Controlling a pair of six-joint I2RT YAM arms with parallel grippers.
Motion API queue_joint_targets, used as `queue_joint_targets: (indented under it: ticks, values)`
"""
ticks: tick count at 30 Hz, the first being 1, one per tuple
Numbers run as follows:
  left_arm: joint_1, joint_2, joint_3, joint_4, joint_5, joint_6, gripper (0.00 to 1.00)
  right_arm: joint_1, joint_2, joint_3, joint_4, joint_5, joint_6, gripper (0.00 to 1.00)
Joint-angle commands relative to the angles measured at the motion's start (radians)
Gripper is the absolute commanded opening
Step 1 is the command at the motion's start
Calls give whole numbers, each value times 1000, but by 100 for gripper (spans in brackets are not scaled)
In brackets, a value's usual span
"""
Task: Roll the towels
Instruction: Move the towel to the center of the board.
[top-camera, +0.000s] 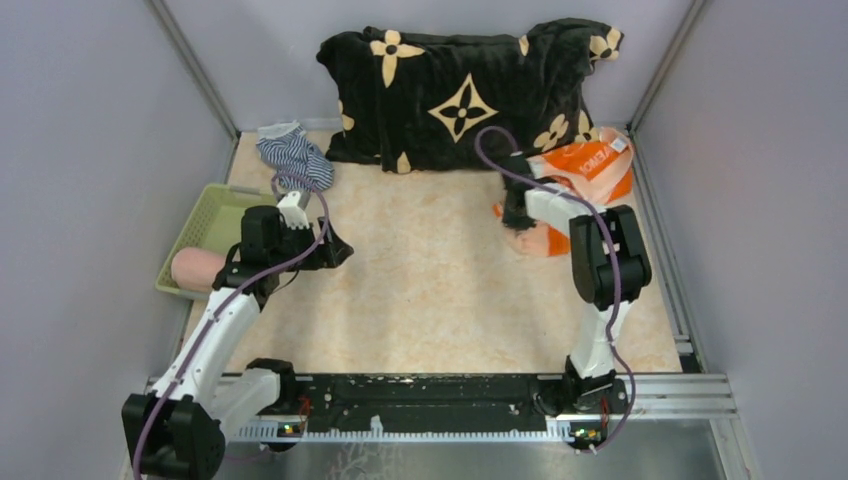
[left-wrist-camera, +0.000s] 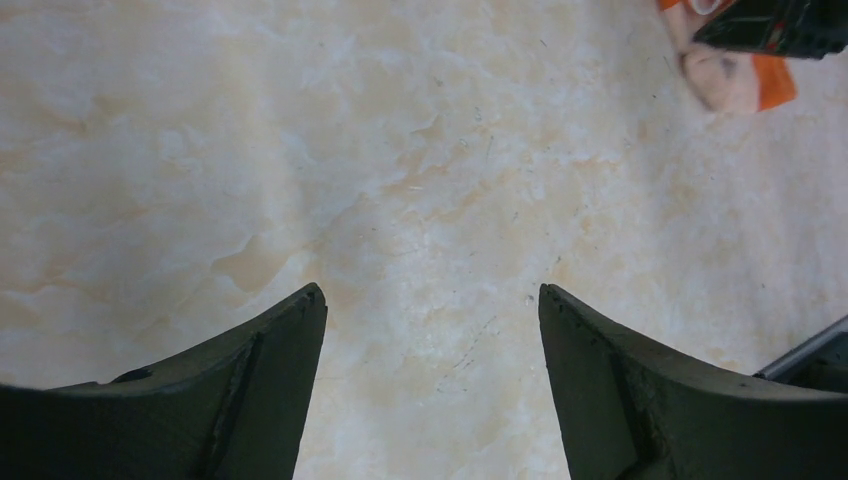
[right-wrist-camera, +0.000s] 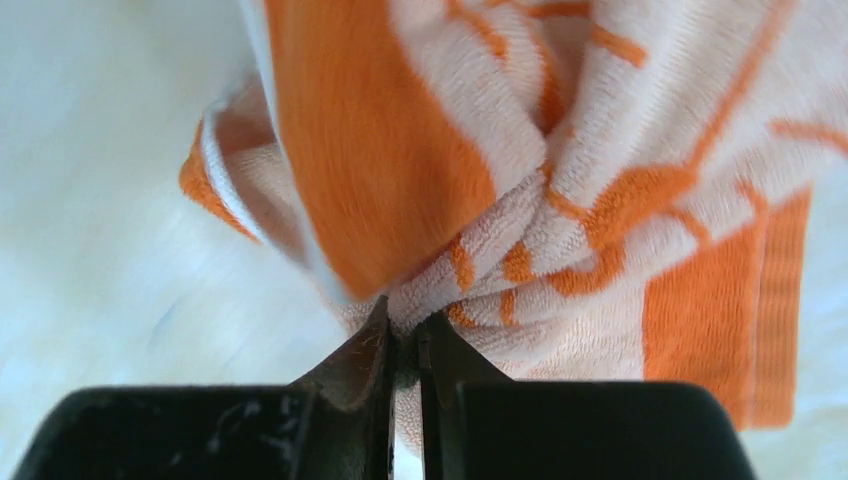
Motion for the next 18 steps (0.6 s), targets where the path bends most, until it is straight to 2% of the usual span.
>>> queue_joint_targets:
  ticks: [1, 5, 8, 10, 13, 18]
  values:
    - [-28, 38, 19, 69, 104, -52, 83, 310, -99, -57, -102, -149, 177, 6]
    - [-45, 47, 15, 63, 125, -74, 82, 550, -54, 126, -78, -226, 220, 21]
    - [-54, 34, 11, 44, 130, -80, 81, 634, 28, 400, -155, -205, 118, 43]
    - [-59, 20, 2, 30, 128, -87, 81, 640, 52, 484, -213, -159, 79, 49]
    - [-66, -2, -24, 12, 117, -106, 81, 619, 22, 454, -241, -90, 28, 50]
    - [-82, -2, -80, -1, 85, -176, 80, 584, -89, 248, -212, -54, -33, 52]
